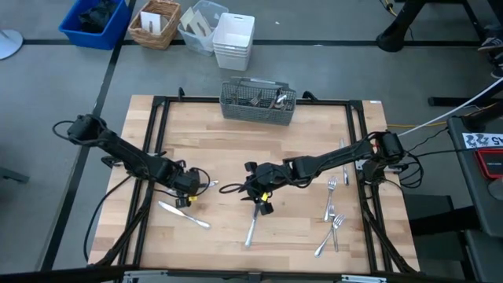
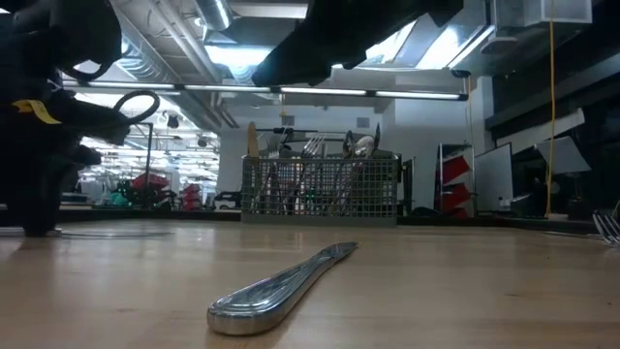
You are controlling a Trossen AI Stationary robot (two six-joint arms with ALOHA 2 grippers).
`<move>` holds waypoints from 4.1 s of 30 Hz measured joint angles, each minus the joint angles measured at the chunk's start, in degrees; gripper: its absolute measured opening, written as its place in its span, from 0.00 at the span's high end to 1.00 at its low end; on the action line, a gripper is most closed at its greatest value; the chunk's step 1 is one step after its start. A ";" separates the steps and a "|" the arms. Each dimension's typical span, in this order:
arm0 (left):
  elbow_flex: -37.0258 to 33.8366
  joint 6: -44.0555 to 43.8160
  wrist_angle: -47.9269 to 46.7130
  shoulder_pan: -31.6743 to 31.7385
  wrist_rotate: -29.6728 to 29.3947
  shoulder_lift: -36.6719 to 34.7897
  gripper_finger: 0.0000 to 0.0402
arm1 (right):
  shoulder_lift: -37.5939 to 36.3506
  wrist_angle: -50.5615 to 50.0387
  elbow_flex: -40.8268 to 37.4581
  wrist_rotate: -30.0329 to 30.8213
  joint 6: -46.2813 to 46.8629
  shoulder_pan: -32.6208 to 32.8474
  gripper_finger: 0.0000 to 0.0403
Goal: Sort silverware
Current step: Put the table knife into the gray silverware organizer
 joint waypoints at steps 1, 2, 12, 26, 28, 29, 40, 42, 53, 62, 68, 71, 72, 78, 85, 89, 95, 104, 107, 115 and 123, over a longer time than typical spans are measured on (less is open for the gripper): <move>0.01 -0.02 1.23 0.03 -0.17 0.00 0.93 | 0.17 0.10 0.02 0.82 -0.01 0.00 0.69; 0.11 -0.02 3.13 0.06 -0.37 0.05 0.93 | 0.34 -0.24 0.02 1.73 -0.02 0.00 0.69; 0.04 4.60 17.79 1.01 -0.12 -0.07 0.93 | 2.41 -1.02 -0.03 5.85 -0.04 -0.02 0.69; 0.04 9.41 25.10 3.82 2.94 -0.17 0.92 | 2.61 -0.71 -0.01 9.78 -13.62 0.04 0.69; 0.05 9.42 26.30 3.87 2.92 -0.17 0.91 | 2.61 -0.70 -0.01 9.80 -16.34 0.04 0.69; 0.07 9.53 26.63 3.89 2.92 -0.20 0.91 | 2.61 -0.71 -0.01 9.79 -17.72 0.04 0.69; 0.07 10.29 27.28 3.85 2.96 -0.22 0.91 | 2.61 -0.75 -0.01 9.77 -30.16 0.04 0.69; 0.07 10.29 27.28 3.86 2.96 -0.22 0.91 | 2.61 -0.75 -0.01 9.81 -32.10 0.04 0.69; 0.13 10.27 29.93 3.85 2.96 -0.26 0.91 | 4.26 -1.12 0.01 14.89 -39.43 0.04 0.69; 0.13 10.26 30.16 3.85 2.96 -0.26 0.91 | 4.31 0.42 0.04 19.20 -40.73 -0.01 0.69; 0.13 10.27 30.16 3.85 2.96 -0.26 0.91 | 4.31 1.37 0.04 18.12 -40.74 0.00 0.69; 0.13 10.25 30.15 3.85 2.96 -0.26 0.91 | 4.31 1.73 0.04 15.47 -40.74 0.04 0.69; 0.13 10.25 30.15 3.85 2.96 -0.26 0.91 | 4.31 1.90 0.04 14.89 -40.74 0.04 0.69; 0.13 10.25 30.19 3.85 2.96 -0.26 0.91 | 4.31 2.40 0.04 12.23 -40.68 0.02 0.69; 0.13 10.25 30.38 3.85 2.96 -0.26 0.91 | 5.80 3.25 0.03 13.52 -40.69 -0.02 0.69; 0.13 10.35 30.72 3.85 2.96 -0.26 0.91 | 6.76 3.69 0.02 14.54 -40.70 -0.02 0.69; 0.13 10.62 31.60 3.85 2.96 -0.26 0.91 | 7.44 4.49 -0.03 14.82 -40.63 -0.02 0.69; 0.13 10.67 31.61 3.85 2.96 -0.26 0.91 | 7.72 6.16 0.02 14.66 -40.54 0.00 0.83; 0.13 10.67 31.63 3.85 2.99 -0.26 0.91 | 7.72 6.27 0.02 14.59 -40.57 0.00 0.89; 0.13 10.69 31.65 3.85 2.94 -0.26 0.91 | 7.72 5.93 -0.01 14.13 -40.49 0.04 0.96; 0.13 10.69 31.61 3.85 2.92 -0.26 0.91 | 7.72 5.96 -0.01 14.09 -36.61 0.04 0.97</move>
